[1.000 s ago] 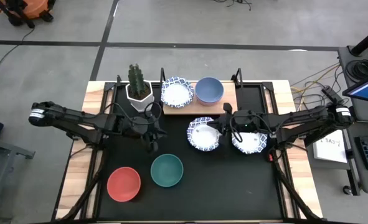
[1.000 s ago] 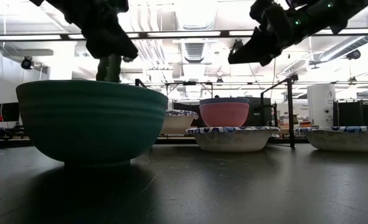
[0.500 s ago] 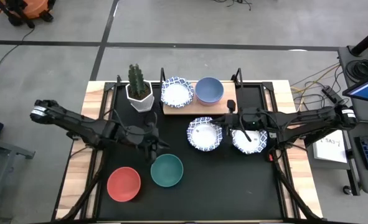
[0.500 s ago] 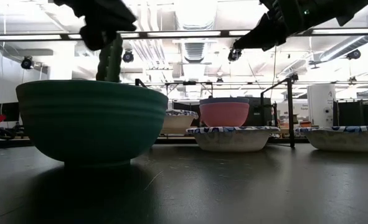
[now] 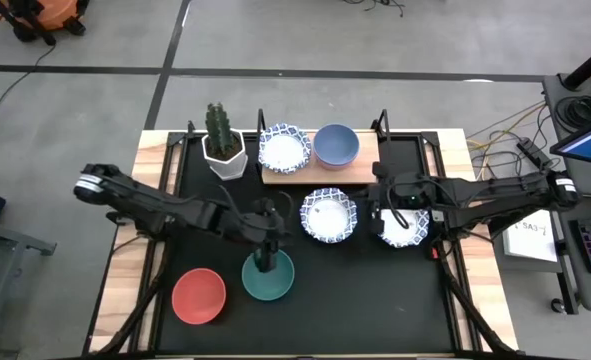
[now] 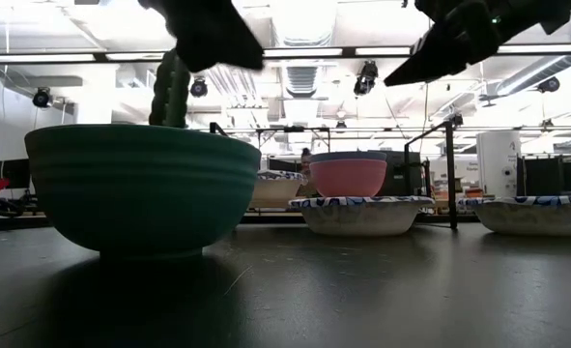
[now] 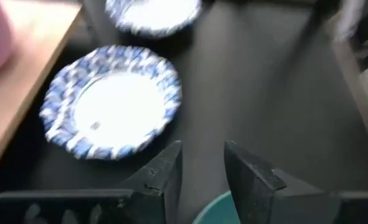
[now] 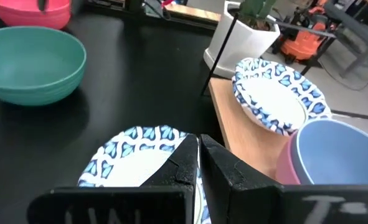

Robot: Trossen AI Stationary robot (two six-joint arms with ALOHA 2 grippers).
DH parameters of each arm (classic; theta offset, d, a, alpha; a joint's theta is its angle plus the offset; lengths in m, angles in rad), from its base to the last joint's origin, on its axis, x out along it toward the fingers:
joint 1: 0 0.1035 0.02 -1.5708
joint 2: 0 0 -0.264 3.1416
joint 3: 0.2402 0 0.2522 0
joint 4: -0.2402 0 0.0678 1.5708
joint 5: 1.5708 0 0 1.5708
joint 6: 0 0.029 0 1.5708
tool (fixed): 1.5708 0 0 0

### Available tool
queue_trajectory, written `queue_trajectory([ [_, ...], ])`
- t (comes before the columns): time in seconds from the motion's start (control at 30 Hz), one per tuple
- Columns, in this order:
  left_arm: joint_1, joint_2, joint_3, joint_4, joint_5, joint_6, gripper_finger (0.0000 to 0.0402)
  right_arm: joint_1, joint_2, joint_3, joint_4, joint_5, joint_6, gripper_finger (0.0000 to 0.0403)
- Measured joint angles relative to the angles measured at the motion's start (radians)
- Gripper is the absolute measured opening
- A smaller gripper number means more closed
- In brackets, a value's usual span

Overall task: Place and stack bowls onto a shelf
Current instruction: Stack the white patterned bowl on top of the white patterned bowls on the shelf

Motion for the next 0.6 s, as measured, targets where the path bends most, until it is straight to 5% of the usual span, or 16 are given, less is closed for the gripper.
queue_trajectory([
  [0.27, 0.012, 0.215, 0.159, -0.092, -0.068, 0.221, 0.0149, 0.0, -0.051, -0.032, -0.035, 0.0, 0.038, 0.0009],
  [0.6, 0.168, 0.465, 0.397, -0.153, 0.24, 0.544, 0.0157, 0.0, -0.046, -0.111, 0.084, 0.001, 0.076, 0.0009],
])
